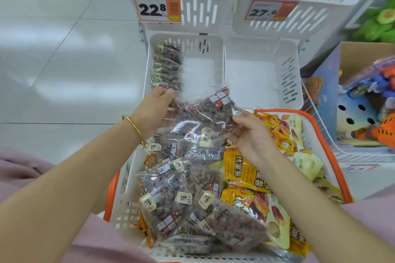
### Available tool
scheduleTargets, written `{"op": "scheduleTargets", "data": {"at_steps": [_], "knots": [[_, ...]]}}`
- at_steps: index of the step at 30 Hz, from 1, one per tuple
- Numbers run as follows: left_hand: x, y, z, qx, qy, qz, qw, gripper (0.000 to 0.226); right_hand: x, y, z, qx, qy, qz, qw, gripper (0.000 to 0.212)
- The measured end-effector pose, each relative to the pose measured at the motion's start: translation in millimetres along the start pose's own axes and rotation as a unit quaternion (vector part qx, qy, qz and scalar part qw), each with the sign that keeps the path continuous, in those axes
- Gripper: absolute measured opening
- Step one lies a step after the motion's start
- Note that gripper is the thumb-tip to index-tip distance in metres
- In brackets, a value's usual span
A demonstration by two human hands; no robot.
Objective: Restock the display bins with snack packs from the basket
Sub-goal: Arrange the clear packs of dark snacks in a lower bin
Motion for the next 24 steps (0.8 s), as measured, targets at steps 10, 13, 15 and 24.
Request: {"op": "scheduleTargets", "data": {"at_steps": [10, 13, 15, 24], "knots": [[-20, 13, 29, -0.210, -0.277, -0.092, 0.933, 0.061, -2, -5, 13, 0.077, -0.071, 0.008, 0.994, 0.021], [-29, 23, 37, -0.250, -0.354, -0.020, 0.901, 0.032, 1, -6, 13, 0.137, -0.053, 0.004, 0.989, 0.015], [-29, 20, 43, -0.212, -0.341, 0.015, 0.916, 0.028, 0, -6, 17, 0.148, -0.065, 0.013, 0.987, 0.011], [-9, 33, -2, 0.043, 0.008, 0.103, 0.994, 0.022, 1, -70, 1, -0.357, -0.074, -0.120, 0.923, 0.048]]}}
Point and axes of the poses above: each hand's wrist, its own x-axis towards the middle knuckle, its own z-axis out of the palm, y = z × x, the point moved 7 cm from there along x, towards the middle knuckle, and after that the axes turned 7 degrees about -z, right-handed, at the moved point
